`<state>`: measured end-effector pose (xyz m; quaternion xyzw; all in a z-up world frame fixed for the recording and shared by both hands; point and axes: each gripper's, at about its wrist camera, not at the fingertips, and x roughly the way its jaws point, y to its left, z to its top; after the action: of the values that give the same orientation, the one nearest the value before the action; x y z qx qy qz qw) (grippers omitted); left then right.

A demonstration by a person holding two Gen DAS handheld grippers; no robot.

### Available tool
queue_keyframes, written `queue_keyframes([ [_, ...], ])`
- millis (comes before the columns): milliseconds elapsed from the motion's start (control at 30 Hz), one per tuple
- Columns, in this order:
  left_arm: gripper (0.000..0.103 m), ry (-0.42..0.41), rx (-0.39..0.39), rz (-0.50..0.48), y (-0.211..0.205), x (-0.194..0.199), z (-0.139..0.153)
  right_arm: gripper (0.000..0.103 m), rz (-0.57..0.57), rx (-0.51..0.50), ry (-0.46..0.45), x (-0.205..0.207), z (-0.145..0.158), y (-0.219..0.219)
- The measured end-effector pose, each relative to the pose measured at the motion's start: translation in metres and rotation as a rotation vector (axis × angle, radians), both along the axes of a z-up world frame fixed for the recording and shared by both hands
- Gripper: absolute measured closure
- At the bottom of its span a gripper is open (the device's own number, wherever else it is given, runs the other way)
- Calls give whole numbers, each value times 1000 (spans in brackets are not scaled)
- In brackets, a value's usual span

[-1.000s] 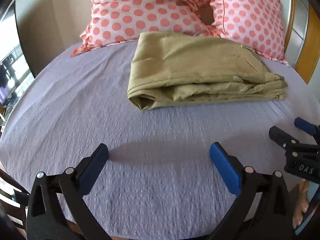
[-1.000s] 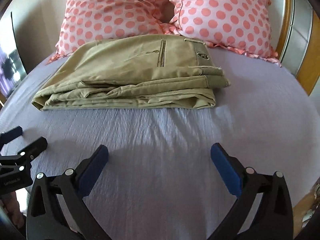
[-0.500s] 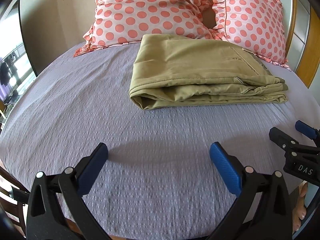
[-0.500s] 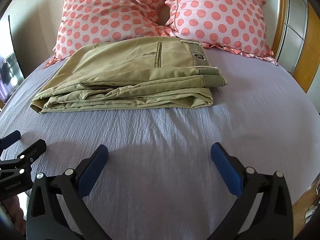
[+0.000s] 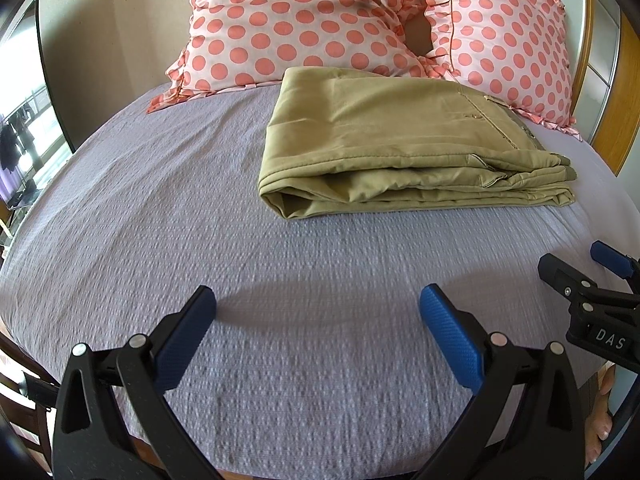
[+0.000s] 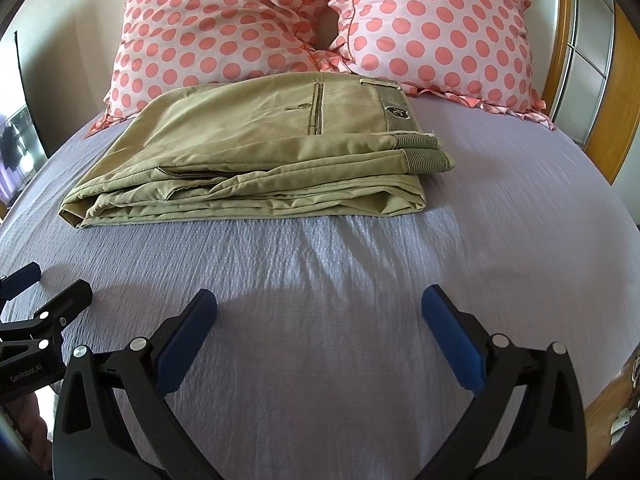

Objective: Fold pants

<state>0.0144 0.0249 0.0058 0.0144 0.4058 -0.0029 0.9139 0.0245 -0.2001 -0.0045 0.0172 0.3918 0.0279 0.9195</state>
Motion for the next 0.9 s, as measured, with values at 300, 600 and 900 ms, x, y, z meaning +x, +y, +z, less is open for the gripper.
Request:
queue_keyframes([
  [300,2,13,-1,0,1,2,-1,1,-2,1,1,0,0,-1],
  [600,2,18,-2,-2,1,2,-1,1,0,1,1,0,0,-2],
  [900,2,19,-2,-2,2,2,-1,1,3,0,1,0,0,-2],
])
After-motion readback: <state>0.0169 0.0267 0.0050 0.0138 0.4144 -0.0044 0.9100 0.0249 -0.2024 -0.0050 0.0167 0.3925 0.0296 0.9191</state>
